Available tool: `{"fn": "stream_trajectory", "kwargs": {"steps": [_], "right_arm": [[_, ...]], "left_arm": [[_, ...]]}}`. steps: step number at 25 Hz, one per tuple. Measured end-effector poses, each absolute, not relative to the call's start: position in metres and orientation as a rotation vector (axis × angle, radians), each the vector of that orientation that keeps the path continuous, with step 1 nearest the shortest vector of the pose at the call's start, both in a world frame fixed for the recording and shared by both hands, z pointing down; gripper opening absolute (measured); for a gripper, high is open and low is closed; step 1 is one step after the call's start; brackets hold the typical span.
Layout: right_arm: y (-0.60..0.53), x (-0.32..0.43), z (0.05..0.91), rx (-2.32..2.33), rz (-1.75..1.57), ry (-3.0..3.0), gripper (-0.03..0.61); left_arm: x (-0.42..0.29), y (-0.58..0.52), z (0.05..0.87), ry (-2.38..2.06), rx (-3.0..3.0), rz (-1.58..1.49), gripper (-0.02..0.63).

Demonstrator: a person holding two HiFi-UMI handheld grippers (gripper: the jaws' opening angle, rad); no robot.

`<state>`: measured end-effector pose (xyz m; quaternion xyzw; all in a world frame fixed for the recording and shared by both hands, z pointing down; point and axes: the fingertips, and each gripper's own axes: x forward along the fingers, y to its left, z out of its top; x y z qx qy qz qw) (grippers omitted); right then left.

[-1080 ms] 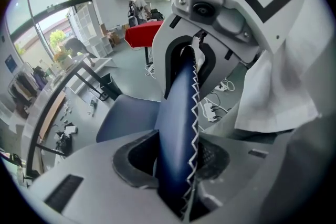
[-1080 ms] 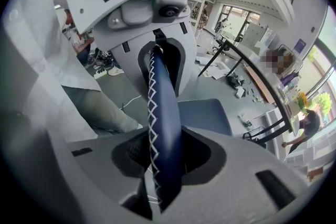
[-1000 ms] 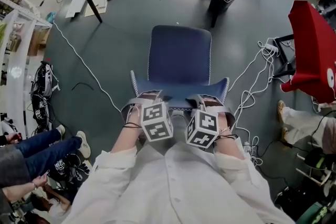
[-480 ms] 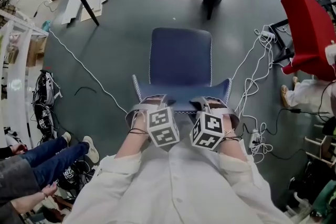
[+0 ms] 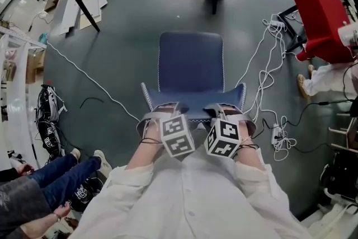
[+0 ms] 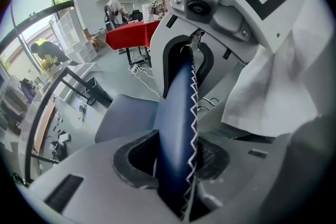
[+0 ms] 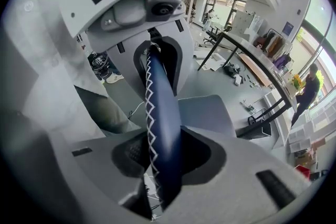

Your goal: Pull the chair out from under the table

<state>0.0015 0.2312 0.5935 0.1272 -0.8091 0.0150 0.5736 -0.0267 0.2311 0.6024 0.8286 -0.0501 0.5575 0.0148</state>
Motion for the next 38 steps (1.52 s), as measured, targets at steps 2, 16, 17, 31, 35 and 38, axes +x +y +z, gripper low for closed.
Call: {"fn": "stream_trajectory", "kwargs": {"steps": [2,16,17,31,35,38], "right_arm": [[0.237,-0.001,0.593,0.3,0.04,-1.893,0.115],[0.291,0.006,0.589,0.253,0.008,-1.899,0.115],[0.297,0.008,0.589,0.246,0.005,-1.901,0.115],[0.38,0.022,0.589,0.188,-0.031,-1.913,0.115],[0.397,0.026,0.588,0.175,-0.037,-1.914,0.115],[0.41,0.027,0.589,0.164,-0.036,-1.914,0.115]], "left_arm": [[-0.029,0.237,0.602,-0.146,2.581,1.736,0.137],[-0.022,0.292,0.598,-0.161,2.542,1.727,0.137],[-0.02,0.298,0.597,-0.165,2.537,1.727,0.137],[-0.006,0.382,0.598,-0.218,2.504,1.737,0.137],[-0.001,0.4,0.597,-0.24,2.5,1.732,0.137],[0.0,0.413,0.598,-0.243,2.496,1.727,0.137]]}}
